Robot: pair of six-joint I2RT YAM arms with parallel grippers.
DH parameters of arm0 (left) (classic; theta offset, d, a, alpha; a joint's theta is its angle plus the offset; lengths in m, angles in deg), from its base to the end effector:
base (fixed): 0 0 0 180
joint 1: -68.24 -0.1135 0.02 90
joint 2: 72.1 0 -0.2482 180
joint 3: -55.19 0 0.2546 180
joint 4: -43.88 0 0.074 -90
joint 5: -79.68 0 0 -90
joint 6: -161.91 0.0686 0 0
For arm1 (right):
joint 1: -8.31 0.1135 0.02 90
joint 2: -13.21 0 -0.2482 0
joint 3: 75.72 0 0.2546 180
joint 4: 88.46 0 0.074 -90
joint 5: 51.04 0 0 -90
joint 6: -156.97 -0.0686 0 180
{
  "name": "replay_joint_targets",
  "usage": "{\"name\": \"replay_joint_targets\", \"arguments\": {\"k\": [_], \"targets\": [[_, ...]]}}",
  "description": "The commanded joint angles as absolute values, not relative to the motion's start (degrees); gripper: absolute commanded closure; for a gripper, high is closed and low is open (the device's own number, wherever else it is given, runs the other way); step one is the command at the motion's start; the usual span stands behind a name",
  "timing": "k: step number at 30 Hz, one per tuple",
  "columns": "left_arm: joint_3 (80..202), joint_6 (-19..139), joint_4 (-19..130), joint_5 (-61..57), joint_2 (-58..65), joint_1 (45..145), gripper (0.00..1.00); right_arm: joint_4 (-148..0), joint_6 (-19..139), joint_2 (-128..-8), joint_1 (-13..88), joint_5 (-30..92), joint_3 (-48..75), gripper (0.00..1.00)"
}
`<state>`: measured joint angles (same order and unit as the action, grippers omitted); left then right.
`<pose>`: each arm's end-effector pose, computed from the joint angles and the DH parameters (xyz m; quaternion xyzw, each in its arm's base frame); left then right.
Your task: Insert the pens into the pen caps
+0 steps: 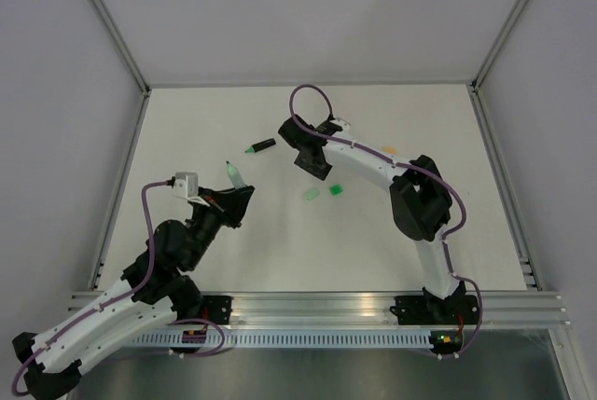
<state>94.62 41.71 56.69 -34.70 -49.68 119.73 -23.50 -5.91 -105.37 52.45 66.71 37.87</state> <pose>0.1281 -0.1155 0.2926 -0.0291 0.6825 -0.3596 0.6357 0.3370 0.2825 0.1828 0.2777 0.9157 0.0208 0.2896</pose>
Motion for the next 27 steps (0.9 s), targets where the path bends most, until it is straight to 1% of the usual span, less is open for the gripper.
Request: {"name": "replay_joint_targets", "arguments": {"k": [1,8,19,27], "targets": [[94.04,41.94,56.90,-38.89,-51.88,119.75,0.98,-13.05,-17.13,-110.17,52.78,65.07,43.82,0.46],[94.04,42.03,56.99,-38.80,-52.24,119.75,0.98,-12.08,-21.18,-110.97,52.78,63.75,41.97,0.47],[93.95,42.03,56.81,-38.71,-52.06,119.75,0.98,-13.48,-22.50,-113.26,53.04,60.50,40.48,0.46],[93.86,41.94,56.99,-38.71,-52.67,119.75,0.98,-13.66,-24.43,-114.40,53.57,60.32,39.69,0.46]]}}
